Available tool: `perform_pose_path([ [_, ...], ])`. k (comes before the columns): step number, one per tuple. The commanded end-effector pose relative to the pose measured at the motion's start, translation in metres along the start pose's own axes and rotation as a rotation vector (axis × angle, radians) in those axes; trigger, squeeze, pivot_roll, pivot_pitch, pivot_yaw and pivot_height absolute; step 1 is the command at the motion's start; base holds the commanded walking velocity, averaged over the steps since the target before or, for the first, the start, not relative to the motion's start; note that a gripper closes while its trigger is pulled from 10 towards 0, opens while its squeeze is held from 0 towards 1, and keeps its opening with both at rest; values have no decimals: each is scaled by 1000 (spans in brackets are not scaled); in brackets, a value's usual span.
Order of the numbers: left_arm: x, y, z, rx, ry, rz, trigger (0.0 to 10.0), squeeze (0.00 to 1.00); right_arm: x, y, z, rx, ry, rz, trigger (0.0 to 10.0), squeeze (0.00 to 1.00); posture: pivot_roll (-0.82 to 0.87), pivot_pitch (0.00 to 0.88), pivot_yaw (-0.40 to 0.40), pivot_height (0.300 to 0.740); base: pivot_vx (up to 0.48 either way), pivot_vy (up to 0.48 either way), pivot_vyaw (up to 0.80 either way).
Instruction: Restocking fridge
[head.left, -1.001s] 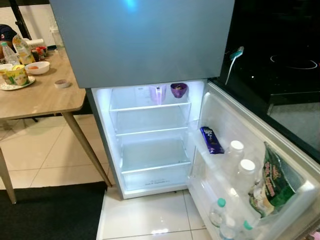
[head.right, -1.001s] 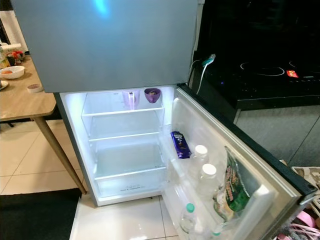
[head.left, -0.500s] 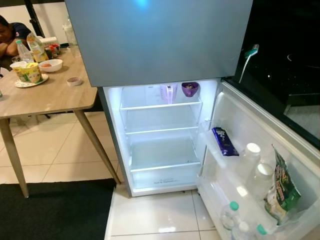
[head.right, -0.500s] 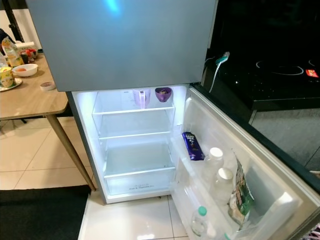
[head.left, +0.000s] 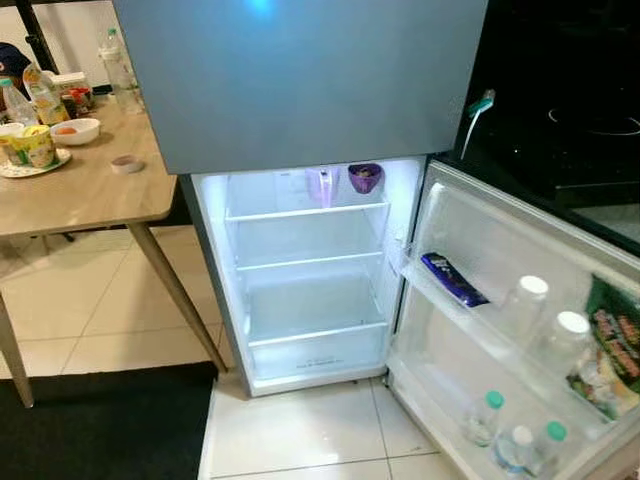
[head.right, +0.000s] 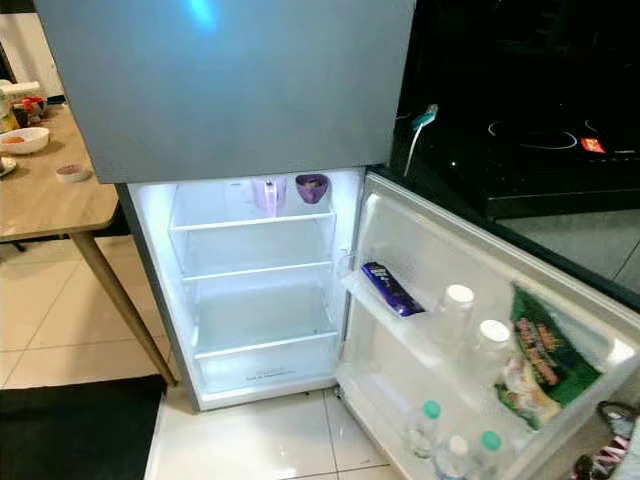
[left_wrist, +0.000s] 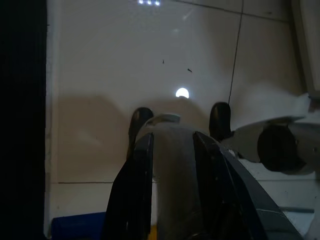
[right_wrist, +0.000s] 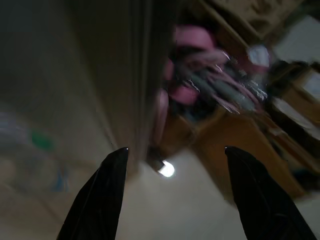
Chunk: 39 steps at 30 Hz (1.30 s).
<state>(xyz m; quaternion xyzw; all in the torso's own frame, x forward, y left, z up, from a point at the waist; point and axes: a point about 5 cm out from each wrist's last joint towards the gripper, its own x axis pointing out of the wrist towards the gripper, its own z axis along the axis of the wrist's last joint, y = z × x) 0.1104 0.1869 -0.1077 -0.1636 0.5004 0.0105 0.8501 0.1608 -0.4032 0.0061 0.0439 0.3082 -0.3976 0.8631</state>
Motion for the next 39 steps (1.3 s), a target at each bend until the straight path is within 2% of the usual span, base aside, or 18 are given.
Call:
perform_pose_path([
  [1, -2, 3, -4, -2, 8, 11, 10000, 0, -1, -21, 1, -14, 13, -116, 10000, 0, -102, 29, -13, 740, 0, 0, 0],
  [2, -2, 4, -4, -2, 8, 12, 10000, 0, -2, -32, 5, 20, 2, -174, 10000, 0, -100, 33, -13, 740, 0, 0, 0],
  [3, -2, 4, -4, -2, 8, 12, 10000, 0, -2, -32, 5, 20, 2, -174, 10000, 0, -100, 33, -13, 740, 0, 0, 0],
  [4, -3, 5, -6, -2, 10, 13, 10000, 0, -3, -49, 16, 84, -36, -245, 10000, 0, -100, 46, -12, 740, 0, 0, 0],
  [5, -3, 6, -6, -2, 11, 13, 10000, 0, -3, -55, 22, 109, -57, -266, 10000, 0, -100, 46, -12, 740, 0, 0, 0],
  [6, -3, 6, -6, -2, 11, 13, 10000, 0, -3, -55, 22, 109, -57, -266, 10000, 0, -100, 46, -12, 740, 0, 0, 0],
  [9, -5, 8, -12, -3, 24, 17, 10000, 0, -2, -56, 48, 222, -160, -220, 10000, 0, -106, 64, -9, 740, 0, 0, 0],
  [12, -6, 8, -15, 0, 31, 20, 10000, 0, 0, -48, 49, 210, -163, -172, 10000, 0, -108, 69, -12, 740, 0, 0, 0],
  [13, -6, 8, -16, 2, 33, 20, 10000, 0, 1, -42, 46, 177, -142, -141, 10000, 0, -109, 70, -13, 740, 0, 0, 0],
  [15, -6, 7, -16, 10, 31, 15, 10000, 0, 1, -28, 23, 90, -43, -96, 10000, 0, -108, 71, -14, 740, 0, 0, 0],
  [17, -6, 7, -16, 15, 30, 11, 10000, 0, 1, -24, 13, 72, -6, -87, 10000, 0, -108, 71, -14, 740, 0, 0, 0],
  [18, -5, 5, -14, 16, 27, 5, 10000, 0, -5, -13, -28, -15, 148, -64, 10000, 0, -108, 67, -12, 740, 0, 0, 0],
  [19, -5, 5, -14, 16, 27, 5, 10000, 0, -5, -13, -28, -15, 148, -64, 10000, 0, -108, 67, -12, 740, 0, 0, 0],
  [22, -4, 3, -12, 14, 24, 3, 10000, 0, -19, -5, -79, -103, 315, -30, 10000, 0, -110, 62, -8, 740, 0, 0, 0],
  [26, -3, 3, -8, 11, 18, 6, 10000, 0, -38, 1, -124, -126, 442, 14, 10000, 0, -106, 53, -2, 740, 0, 0, -755],
  [28, -3, 3, -8, 11, 18, 6, 10000, 0, -38, 1, -124, -126, 442, 14, 10000, 0, -106, 53, -2, 740, 0, 0, -756],
  [32, -3, 6, -4, 27, 12, 15, 10000, 0, -55, 8, -154, -205, 539, 75, 10000, 0, -113, 47, 4, 740, 0, 0, -756],
  [39, -2, 5, -2, 29, 4, 15, 10000, 0, -56, 16, -156, -228, 546, 117, 10000, 0, -109, 36, 2, 740, 0, 0, -756],
])
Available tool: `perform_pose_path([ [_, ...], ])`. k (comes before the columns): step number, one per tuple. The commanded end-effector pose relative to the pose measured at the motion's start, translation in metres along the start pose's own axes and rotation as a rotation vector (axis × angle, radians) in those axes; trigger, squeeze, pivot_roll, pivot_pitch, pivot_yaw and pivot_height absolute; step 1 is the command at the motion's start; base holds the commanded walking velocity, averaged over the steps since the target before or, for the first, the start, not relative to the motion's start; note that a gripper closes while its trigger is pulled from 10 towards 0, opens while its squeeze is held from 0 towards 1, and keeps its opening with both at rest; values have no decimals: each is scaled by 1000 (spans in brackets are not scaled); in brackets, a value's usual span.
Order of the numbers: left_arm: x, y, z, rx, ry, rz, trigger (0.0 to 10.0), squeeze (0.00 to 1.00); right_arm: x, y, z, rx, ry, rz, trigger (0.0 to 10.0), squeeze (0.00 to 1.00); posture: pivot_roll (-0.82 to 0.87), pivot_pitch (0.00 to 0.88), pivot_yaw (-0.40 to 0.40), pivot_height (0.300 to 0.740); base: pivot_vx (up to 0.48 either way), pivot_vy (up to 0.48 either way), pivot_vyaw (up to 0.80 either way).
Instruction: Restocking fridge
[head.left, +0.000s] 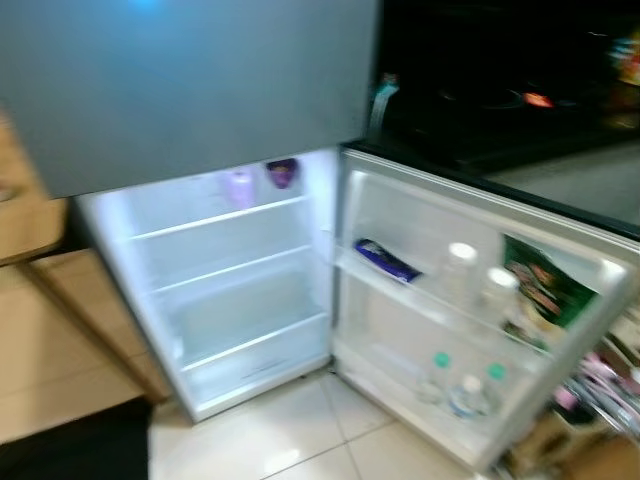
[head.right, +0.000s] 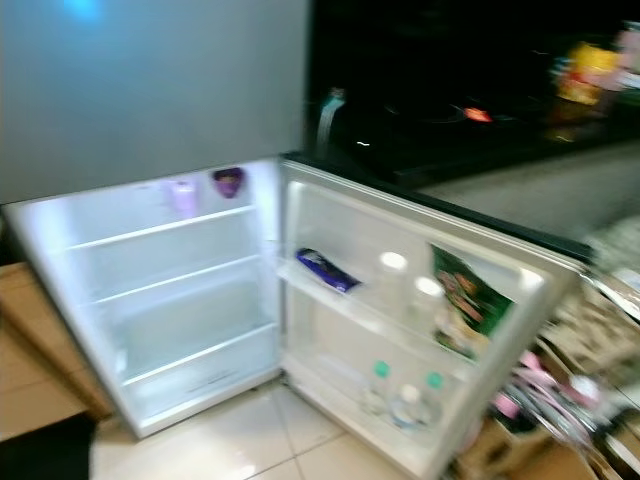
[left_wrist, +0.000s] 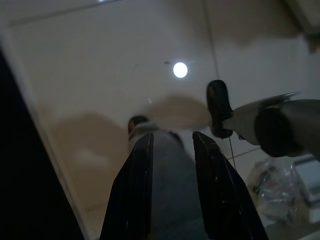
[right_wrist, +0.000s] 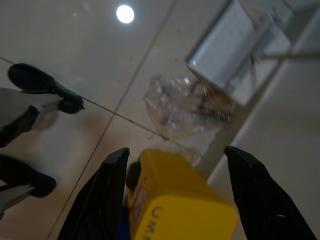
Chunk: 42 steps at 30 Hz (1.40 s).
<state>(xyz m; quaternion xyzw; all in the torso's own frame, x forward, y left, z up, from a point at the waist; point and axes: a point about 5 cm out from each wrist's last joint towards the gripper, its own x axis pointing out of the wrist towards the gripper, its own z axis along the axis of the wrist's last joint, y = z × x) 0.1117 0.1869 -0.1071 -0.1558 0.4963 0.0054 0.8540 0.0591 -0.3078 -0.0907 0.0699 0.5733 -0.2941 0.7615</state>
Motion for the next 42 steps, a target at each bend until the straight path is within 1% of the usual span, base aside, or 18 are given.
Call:
perform_pose_path([
  [1, -2, 5, -3, 9, 14, 17, 10000, 0, 0, 7, 7, -12, -16, 23, 10000, 0, -109, 36, 2, 740, 0, 0, -756],
  [7, -2, 5, -1, 16, 10, 16, 10000, 0, 0, 14, 16, -55, -41, 57, 10000, 0, -99, 16, 0, 740, 0, 0, -756],
  [11, -2, 7, 0, 24, 7, 21, 10000, 0, 0, 17, 17, -77, -51, 76, 10000, 0, -96, 9, -1, 740, 0, 0, -756],
  [12, -3, 8, 1, 30, 4, 27, 10000, 0, 0, 22, 18, -93, -59, 97, 10000, 0, -96, 9, -1, 740, 0, 0, -756],
  [15, -3, 9, 2, 32, 1, 31, 10000, 0, 0, 26, 20, -100, -69, 113, 10000, 0, -93, 3, 0, 740, 0, 0, -756],
  [17, -3, 10, 3, 36, -2, 34, 10000, 0, -1, 32, 22, -118, -86, 141, 10000, 0, -93, 3, 0, 740, 0, 0, -728],
  [18, -3, 10, 3, 36, -2, 34, 10000, 0, -1, 32, 22, -118, -86, 141, 10000, 0, -93, 3, 0, 740, 0, 0, -700],
  [19, -3, 10, 4, 43, -3, 35, 10000, 0, -1, 38, 23, -142, -97, 160, 10000, 0, -93, 1, 4, 740, 0, 0, 0],
  [20, -3, 10, 4, 44, -4, 35, 10000, 0, -1, 40, 23, -144, -101, 165, 10000, 0, -93, 1, 4, 740, 0, 0, 0],
  [23, -3, 10, 4, 46, -5, 34, 10000, 0, -1, 42, 23, -140, -104, 173, 10000, 0, -93, 0, 5, 740, 0, 0, 0],
  [26, -2, 8, 6, 48, -9, 29, 10000, 0, -2, 49, 24, -175, -106, 197, 10000, 0, -94, 2, 4, 740, 0, 0, 0],
  [29, -1, 8, 6, 47, -10, 26, 10000, 0, -2, 52, 24, -182, -108, 204, 10000, 0, -95, 2, 4, 740, 0, -162, 0],
  [42, -1, 6, 6, 42, -6, 18, 10000, 0, -4, 62, 33, -210, -143, 244, 10000, 0, -98, 0, 7, 740, 0, -429, 0],
])
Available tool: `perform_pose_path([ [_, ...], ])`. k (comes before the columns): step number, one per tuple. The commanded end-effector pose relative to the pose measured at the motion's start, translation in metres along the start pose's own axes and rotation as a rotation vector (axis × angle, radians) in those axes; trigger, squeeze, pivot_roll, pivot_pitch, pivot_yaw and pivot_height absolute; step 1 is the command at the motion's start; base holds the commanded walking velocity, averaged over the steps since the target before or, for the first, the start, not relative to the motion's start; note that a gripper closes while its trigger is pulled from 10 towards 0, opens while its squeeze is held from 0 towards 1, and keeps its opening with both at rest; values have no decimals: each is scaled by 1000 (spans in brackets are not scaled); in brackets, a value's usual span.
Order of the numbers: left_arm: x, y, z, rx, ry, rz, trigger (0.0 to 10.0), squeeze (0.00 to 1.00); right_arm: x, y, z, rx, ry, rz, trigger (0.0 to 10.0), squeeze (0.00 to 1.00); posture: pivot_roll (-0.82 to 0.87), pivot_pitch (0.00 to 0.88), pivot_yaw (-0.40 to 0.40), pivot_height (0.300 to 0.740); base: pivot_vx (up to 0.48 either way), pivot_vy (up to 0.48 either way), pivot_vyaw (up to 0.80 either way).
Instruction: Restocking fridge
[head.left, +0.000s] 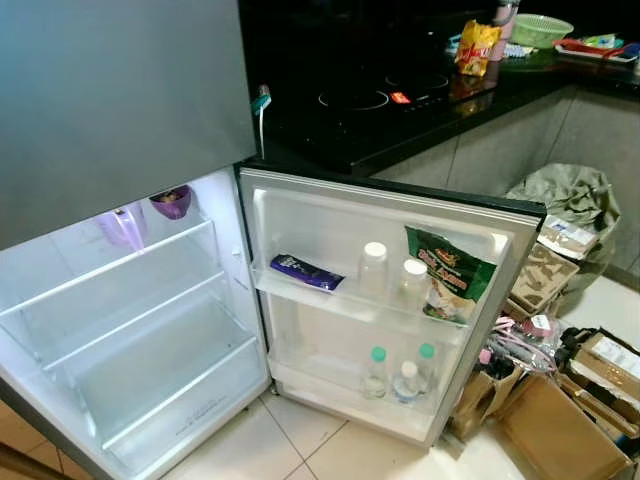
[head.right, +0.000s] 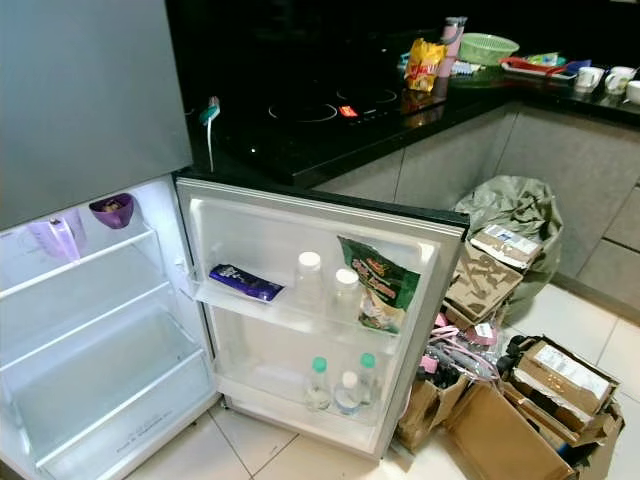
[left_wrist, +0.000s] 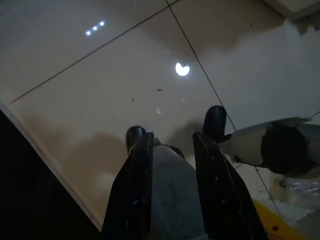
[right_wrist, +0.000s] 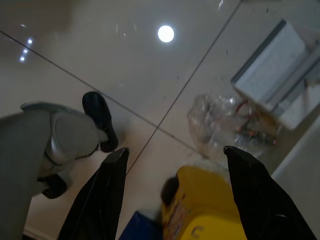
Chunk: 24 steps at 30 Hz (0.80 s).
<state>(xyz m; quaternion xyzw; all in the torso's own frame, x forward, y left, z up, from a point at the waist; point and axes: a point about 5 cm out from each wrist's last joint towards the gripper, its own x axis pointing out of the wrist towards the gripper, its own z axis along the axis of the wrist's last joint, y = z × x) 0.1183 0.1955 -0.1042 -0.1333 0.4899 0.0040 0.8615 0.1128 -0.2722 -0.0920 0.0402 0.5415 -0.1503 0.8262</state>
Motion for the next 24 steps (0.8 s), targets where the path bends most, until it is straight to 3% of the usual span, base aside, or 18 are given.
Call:
perform_pose_path([
  [1, -1, 0, -3, 0, 12, 0, 10000, 0, 1, 3, 5, -10, -23, 14, 10000, 0, -98, 0, 7, 740, 0, -465, 0],
  [18, -1, -2, -5, -4, 18, -8, 10000, 0, 2, 14, 18, -50, -77, 77, 10000, 0, -102, 2, 11, 740, 0, -461, 0],
  [21, 0, -2, -6, -5, 18, -8, 10000, 0, 2, 16, 21, -83, -87, 88, 10000, 0, -105, 3, 11, 740, 0, -461, 0],
  [24, 0, -2, -5, -22, 15, 6, 10000, 0, 1, 25, 28, -148, -125, 167, 10000, 0, -105, 4, 10, 740, 0, 0, 267],
])
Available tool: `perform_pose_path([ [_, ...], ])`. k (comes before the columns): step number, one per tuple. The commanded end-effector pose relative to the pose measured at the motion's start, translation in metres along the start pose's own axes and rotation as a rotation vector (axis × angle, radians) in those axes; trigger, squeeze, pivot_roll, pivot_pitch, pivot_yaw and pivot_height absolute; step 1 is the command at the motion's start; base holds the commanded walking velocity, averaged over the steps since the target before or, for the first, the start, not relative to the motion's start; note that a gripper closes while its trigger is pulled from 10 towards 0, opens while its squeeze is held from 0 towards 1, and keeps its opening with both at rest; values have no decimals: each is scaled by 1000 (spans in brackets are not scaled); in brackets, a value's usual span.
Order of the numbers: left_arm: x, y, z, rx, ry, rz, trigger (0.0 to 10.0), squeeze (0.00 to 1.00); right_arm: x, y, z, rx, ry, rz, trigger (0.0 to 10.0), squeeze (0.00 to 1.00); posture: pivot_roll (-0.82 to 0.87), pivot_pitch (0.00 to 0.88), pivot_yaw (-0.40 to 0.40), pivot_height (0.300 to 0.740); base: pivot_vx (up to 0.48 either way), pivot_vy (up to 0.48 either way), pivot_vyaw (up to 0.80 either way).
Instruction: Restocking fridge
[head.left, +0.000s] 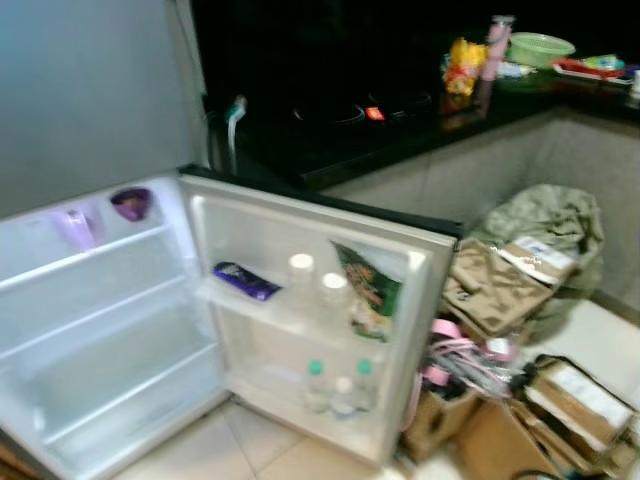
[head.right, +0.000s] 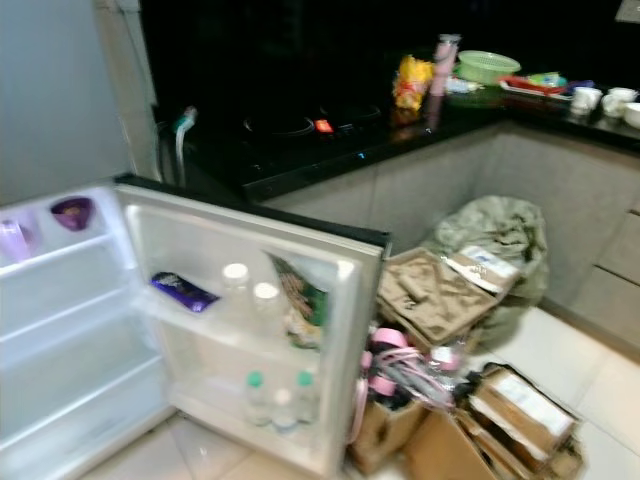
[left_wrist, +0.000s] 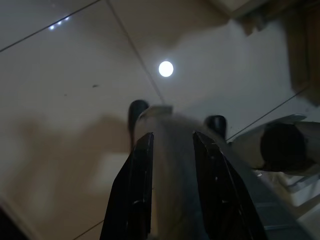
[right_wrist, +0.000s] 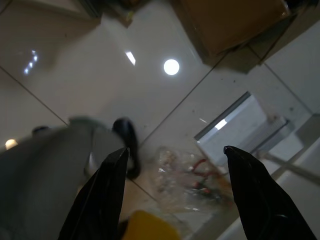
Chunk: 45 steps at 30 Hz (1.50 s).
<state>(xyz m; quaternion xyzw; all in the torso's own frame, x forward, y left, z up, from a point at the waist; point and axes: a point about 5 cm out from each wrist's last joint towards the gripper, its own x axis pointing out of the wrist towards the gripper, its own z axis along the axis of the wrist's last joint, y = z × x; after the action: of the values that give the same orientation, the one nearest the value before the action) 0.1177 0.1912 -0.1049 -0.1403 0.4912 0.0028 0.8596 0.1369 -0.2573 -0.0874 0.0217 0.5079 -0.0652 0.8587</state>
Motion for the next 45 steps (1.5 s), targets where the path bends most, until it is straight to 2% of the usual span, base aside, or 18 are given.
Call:
perform_pose_path([
  [1, -1, 2, -4, -13, 10, 15, 10000, 0, 2, 6, 11, -45, -43, 54, 10000, 0, -105, 4, 10, 740, 0, 0, 800],
  [7, -1, 2, -4, -14, 15, 11, 10000, 0, 2, 7, 15, -35, -54, 74, 10000, 0, -105, 4, 10, 740, 0, 0, 800],
  [15, -1, 2, -5, -13, 20, 11, 10000, 0, 1, -2, 21, 47, -106, 11, 10000, 0, -106, 3, 12, 740, 0, 0, 400],
  [16, -2, 2, -5, -14, 21, 10, 10000, 0, -2, -16, 35, 147, -180, -61, 10000, 0, -106, 6, 13, 740, 0, 0, 0],
  [20, -2, 2, -6, -13, 21, 9, 10000, 0, -7, -38, 52, 243, -264, -171, 10000, 0, -106, 6, 13, 740, 0, 0, 0],
  [22, -2, 3, -6, -14, 21, 9, 10000, 0, -16, -59, 76, 405, -388, -222, 10000, 0, -99, 13, 17, 740, 0, 0, 0],
  [24, -3, 5, -7, -13, 23, 10, 10000, 0, -26, -76, 104, 569, -539, -203, 10000, 0, -97, 24, 21, 740, 0, 0, 0],
  [25, -3, 5, -7, -13, 23, 10, 10000, 0, -26, -76, 104, 569, -539, -203, 10000, 0, -97, 24, 21, 740, 0, 0, 0],
  [27, -4, 6, -9, -10, 28, 12, 10000, 0, -36, -84, 134, 649, -675, -132, 10000, 0, -96, 39, 25, 740, 0, 0, 0],
  [30, -5, 7, -11, -7, 32, 12, 10000, 0, -42, -87, 151, 675, -747, -85, 10000, 0, -95, 42, 26, 740, 0, 0, 0],
  [32, -7, 10, -14, -2, 40, 13, 10000, 0, -53, -90, 178, 696, -858, -19, 10000, 0, -90, 59, 33, 740, 0, 0, 0],
  [34, -7, 10, -14, -2, 40, 13, 10000, 0, -53, -90, 178, 696, -858, -19, 10000, 0, -90, 59, 33, 740, 0, 0, 0],
  [35, -8, 11, -18, 6, 50, 13, 10000, 0, -60, -90, 194, 684, -907, -2, 3725, 0, -88, 70, 36, 740, 0, 0, 0],
  [36, -9, 12, -21, 13, 60, 12, 10000, 0, -66, -91, 208, 689, -953, 11, 0, 0, -85, 81, 37, 740, 0, 0, 0],
  [37, -9, 12, -21, 13, 60, 12, 10000, 0, -66, -91, 208, 689, -953, 11, 0, 0, -85, 81, 37, 740, 0, 0, 0],
  [38, -11, 13, -25, 22, 70, 8, 10000, 0, -77, -92, 230, 705, -1022, 44, 0, 0, -79, 82, 37, 740, 0, 0, 0],
  [40, -11, 13, -25, 25, 71, 6, 10000, 0, -83, -91, 243, 712, -1061, 74, 0, 0, -72, 88, 36, 740, 0, 0, 0],
  [45, -12, 15, -24, 30, 65, 6, 10000, 0, -94, -87, 262, 710, -1127, 148, 0, 0, -57, 84, 38, 740, 0, 0, 0],
])
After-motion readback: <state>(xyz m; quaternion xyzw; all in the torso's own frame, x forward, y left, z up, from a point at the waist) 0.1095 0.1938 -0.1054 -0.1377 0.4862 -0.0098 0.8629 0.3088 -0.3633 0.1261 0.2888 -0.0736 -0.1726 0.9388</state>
